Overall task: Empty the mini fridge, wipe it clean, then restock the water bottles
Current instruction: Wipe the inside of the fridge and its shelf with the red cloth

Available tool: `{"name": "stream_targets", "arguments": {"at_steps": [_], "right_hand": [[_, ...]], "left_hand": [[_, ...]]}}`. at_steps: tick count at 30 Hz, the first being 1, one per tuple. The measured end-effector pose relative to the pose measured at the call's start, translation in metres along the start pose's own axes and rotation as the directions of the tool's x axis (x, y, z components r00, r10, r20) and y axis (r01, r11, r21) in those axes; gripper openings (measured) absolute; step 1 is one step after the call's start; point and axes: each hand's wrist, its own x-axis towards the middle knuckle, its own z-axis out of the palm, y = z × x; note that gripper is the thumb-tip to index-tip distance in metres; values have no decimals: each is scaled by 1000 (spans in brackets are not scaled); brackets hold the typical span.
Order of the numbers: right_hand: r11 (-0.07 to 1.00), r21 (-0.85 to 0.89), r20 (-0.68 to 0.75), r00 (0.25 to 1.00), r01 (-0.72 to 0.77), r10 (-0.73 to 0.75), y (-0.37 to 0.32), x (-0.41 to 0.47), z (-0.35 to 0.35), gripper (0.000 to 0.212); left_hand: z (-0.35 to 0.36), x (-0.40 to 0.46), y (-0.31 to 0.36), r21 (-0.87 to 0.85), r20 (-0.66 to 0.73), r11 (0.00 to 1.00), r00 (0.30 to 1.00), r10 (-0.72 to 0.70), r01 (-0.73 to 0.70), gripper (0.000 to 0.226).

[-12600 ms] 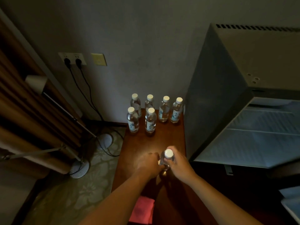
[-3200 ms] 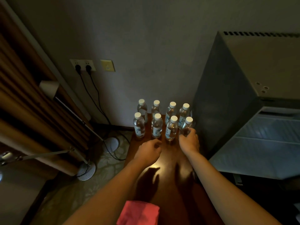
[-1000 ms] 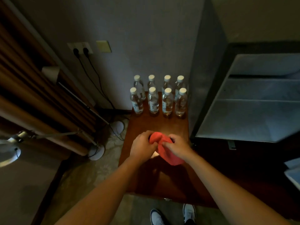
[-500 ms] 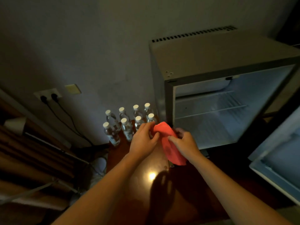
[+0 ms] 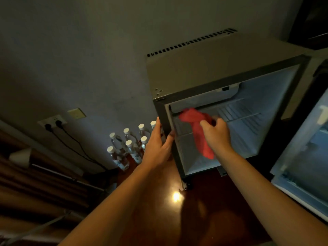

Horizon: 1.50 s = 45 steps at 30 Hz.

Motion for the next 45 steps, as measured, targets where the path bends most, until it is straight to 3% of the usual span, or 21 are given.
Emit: {"name": "stream_targets", "arguments": {"at_steps": [5, 9, 12, 16, 19, 25, 33, 36, 41, 45], "right_hand": [[996, 94, 10, 1000, -7, 6, 5, 25, 19, 11], [999, 35, 159, 987, 19, -24, 9, 36, 43, 30], [996, -4, 292, 952, 92, -87, 12, 34, 57, 31], [983, 139, 430, 887, 119, -168, 29, 23, 63, 26], [973, 186, 438, 875, 136, -206, 38, 22, 63, 31], [955, 110, 432, 851, 277, -297, 39, 38, 77, 45], [937, 218, 466, 815, 271, -344, 56, 45, 100, 68], [956, 189, 489, 823, 225, -290, 51, 59, 103, 76], [972, 215, 488, 852, 91, -188, 40, 64, 101, 68], [971, 235, 486, 861, 35, -149, 43, 59, 103, 97]], "left_hand": [[14, 1, 3, -78, -30, 992, 995, -98, 95, 70], [24, 2, 1, -139, -35, 978, 987, -159, 153, 71], [28, 1, 7, -168, -76, 972, 981, -178, 163, 57], [30, 2, 4, -177, -119, 966, 970, -211, 188, 38], [31, 4, -1, -233, -126, 949, 961, -245, 212, 40], [32, 5, -2, -237, -139, 944, 953, -268, 231, 29], [31, 8, -13, -189, -180, 960, 953, -242, 208, 28], [28, 9, -18, -209, -163, 954, 955, -249, 213, 27], [27, 10, -20, -258, -172, 943, 950, -259, 210, 32], [30, 8, -19, -263, -192, 939, 942, -275, 220, 36]]}}
